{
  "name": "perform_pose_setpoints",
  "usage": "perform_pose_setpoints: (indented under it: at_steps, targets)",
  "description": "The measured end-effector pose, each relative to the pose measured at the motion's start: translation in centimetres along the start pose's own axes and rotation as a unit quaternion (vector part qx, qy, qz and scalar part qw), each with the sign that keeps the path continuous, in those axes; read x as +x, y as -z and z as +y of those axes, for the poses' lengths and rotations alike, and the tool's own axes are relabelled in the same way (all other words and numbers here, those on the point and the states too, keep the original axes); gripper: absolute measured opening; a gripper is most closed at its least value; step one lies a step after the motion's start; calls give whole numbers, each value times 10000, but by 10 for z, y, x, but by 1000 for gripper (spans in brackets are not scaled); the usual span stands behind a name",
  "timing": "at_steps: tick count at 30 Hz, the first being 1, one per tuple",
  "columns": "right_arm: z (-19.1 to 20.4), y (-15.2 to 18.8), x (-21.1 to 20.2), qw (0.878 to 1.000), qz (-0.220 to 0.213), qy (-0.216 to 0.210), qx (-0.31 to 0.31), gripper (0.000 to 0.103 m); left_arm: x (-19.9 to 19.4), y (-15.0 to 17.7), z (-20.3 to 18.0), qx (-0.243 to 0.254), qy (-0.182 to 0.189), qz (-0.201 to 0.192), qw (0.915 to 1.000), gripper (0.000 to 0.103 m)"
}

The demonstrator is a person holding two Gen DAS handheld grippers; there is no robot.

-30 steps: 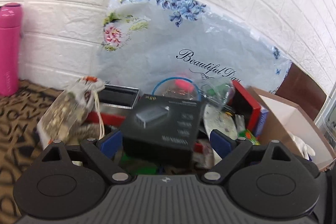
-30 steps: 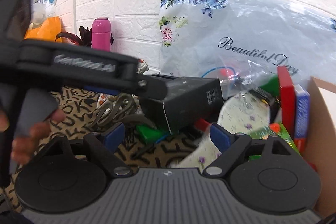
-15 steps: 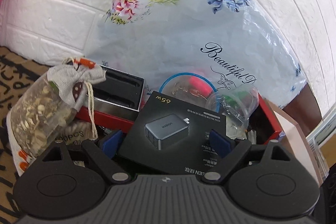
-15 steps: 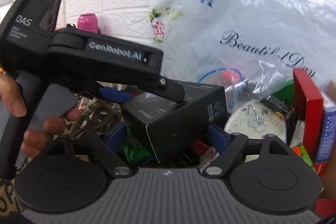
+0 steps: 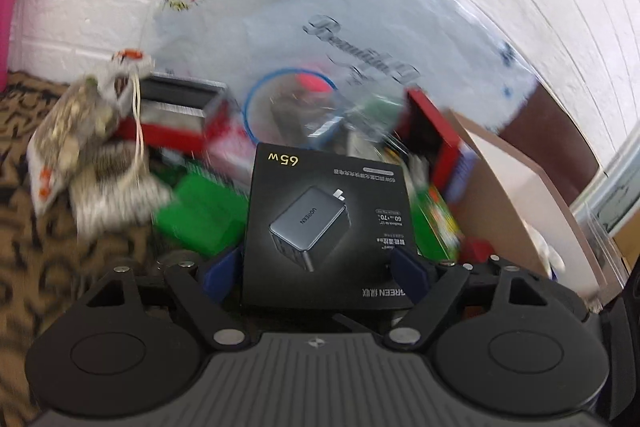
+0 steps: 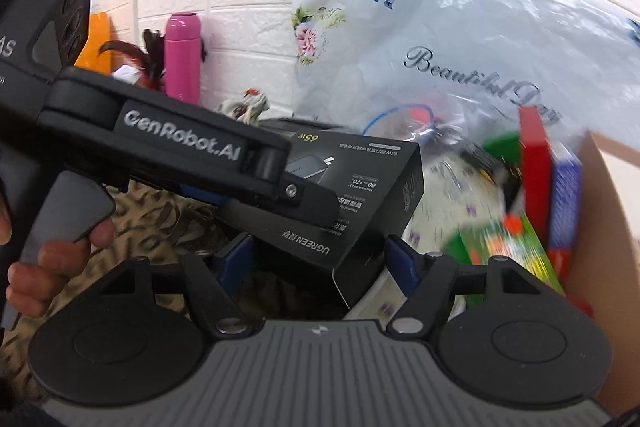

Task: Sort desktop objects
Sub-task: 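Grasp the black charger box with the left gripper and lift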

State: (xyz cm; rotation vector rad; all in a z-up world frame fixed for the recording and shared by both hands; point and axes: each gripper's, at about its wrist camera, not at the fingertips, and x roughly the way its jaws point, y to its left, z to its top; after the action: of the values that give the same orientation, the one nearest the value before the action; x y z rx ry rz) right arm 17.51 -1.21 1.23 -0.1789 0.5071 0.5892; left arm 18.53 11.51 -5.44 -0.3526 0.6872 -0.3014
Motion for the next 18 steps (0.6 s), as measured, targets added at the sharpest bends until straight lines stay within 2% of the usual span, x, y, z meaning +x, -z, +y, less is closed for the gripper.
perform_pose_setpoints:
  at_steps: [7,11,16,18]
  targets:
    - [15,40,-79,9992,176,-306,-212,70,-43,64,-47,205,-2,100,9997,84]
    - [21,65,-121,9986,295,-404,-191,70,-54,99,-64,-6,117,280,9995,84]
    - [19,95,-152,9979,564,-323,57,71,-62,127,-80,-139,379,430,9983,83]
    - [16,105,-157,9969,700,-319,153,71,-62,132,-82,-142,353,437,9983,83]
